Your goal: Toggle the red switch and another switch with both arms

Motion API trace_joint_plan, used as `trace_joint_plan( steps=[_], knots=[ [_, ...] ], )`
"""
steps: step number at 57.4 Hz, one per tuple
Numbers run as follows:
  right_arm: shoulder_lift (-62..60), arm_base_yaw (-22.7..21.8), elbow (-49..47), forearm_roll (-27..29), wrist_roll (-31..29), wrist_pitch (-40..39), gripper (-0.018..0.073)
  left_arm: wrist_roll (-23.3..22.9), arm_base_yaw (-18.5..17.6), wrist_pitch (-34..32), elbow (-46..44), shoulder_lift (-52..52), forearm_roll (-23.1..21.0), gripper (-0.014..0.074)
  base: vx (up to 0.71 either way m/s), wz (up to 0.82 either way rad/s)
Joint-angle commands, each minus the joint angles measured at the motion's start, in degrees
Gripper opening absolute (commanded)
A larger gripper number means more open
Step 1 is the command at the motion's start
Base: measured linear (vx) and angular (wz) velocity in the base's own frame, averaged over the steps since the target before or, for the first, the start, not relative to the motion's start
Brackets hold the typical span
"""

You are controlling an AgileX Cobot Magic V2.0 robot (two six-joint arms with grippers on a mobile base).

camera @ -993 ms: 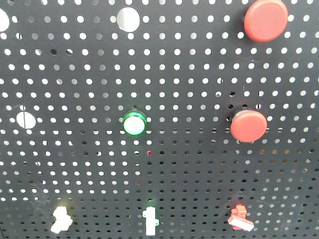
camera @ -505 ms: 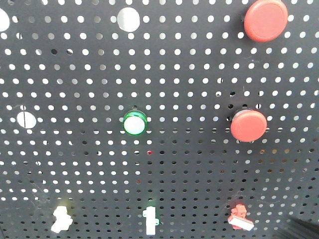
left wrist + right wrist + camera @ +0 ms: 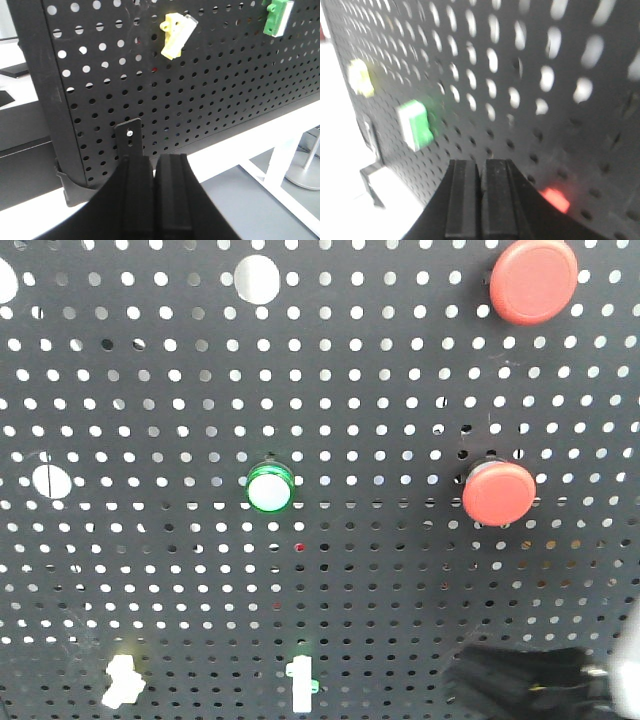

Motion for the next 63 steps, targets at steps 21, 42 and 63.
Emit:
trace_joint_plan(
  steps=[21,42,63],
  knots=[
    [6.86,0.02,-1.91,-5.32,9.04,6.9,-0.0006,-0.3,0.09,-4.35,-1.59,0.56,-0.03,0.0003,0.0,0.0],
    [3.01,0.02,-1.73,-23.5,22.55,9.33,-0.0006,-0.3,0.09,-4.35,-1.59,0.56,0.02,0.0003,0.0,0.0],
    [-22.25,0.02,11.59,-33.17,32.26,-2.92,-0.0006,-0.3,0.09,-4.19,-1.59,0.56,-0.03,0.0003,0.0,0.0]
  ],
)
